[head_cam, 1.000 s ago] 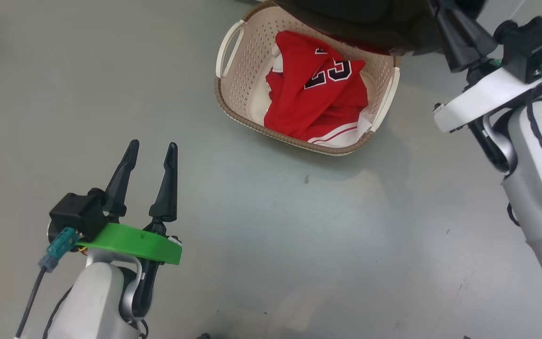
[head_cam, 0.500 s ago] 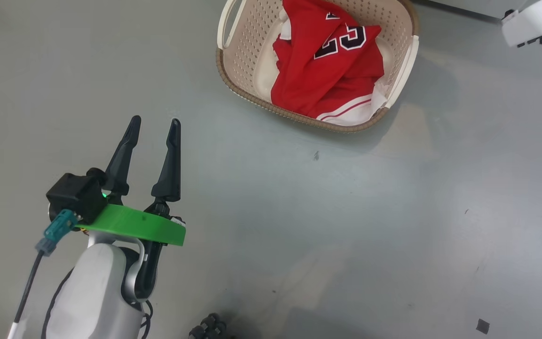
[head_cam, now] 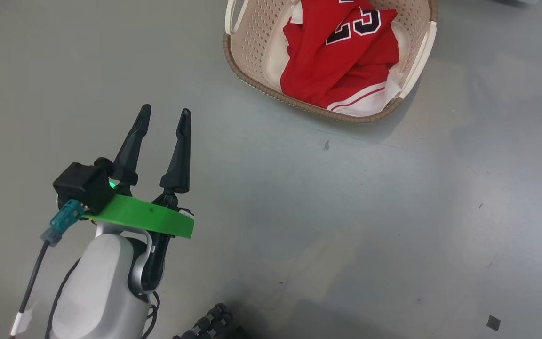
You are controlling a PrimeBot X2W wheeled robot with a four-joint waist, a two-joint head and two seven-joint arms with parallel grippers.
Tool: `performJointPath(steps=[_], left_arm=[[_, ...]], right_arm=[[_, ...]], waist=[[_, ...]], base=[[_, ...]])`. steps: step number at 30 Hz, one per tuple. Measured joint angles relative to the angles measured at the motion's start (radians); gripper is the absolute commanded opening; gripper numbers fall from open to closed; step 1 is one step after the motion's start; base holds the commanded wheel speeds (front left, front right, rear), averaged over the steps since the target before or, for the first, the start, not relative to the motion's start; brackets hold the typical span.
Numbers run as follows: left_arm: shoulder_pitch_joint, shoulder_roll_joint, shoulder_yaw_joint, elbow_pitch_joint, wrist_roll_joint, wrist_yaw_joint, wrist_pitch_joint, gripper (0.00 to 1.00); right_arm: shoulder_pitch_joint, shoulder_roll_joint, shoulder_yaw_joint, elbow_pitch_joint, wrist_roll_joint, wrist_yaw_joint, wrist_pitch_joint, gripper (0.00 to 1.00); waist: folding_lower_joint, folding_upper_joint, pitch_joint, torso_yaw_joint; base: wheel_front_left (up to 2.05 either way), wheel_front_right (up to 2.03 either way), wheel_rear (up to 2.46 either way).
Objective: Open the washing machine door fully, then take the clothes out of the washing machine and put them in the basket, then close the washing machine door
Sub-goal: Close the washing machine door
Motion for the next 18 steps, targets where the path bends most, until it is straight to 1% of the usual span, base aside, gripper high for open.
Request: performJointPath(steps=[9,18], left_arm=[[-0.010,-0.005,-0.007,0.010,0.000,0.000,0.000,1.00],[-0.021,-0.006,-0.001,0.029,0.000,0.000,0.000,1.00]], right_arm=[[-0.031,0.007,-0.008,0.039,0.000,-0.008,-0.026,0.00],[-0.015,0.018,-0.003,0.118,0.000,-0.012,-0.054,0.00]], waist=[[-0.0001,0.0000,0.007,0.003],[0.0000,0.0000,-0.029,-0.006]], base=[[0.00,0.00,0.00],[0.00,0.00,0.00]])
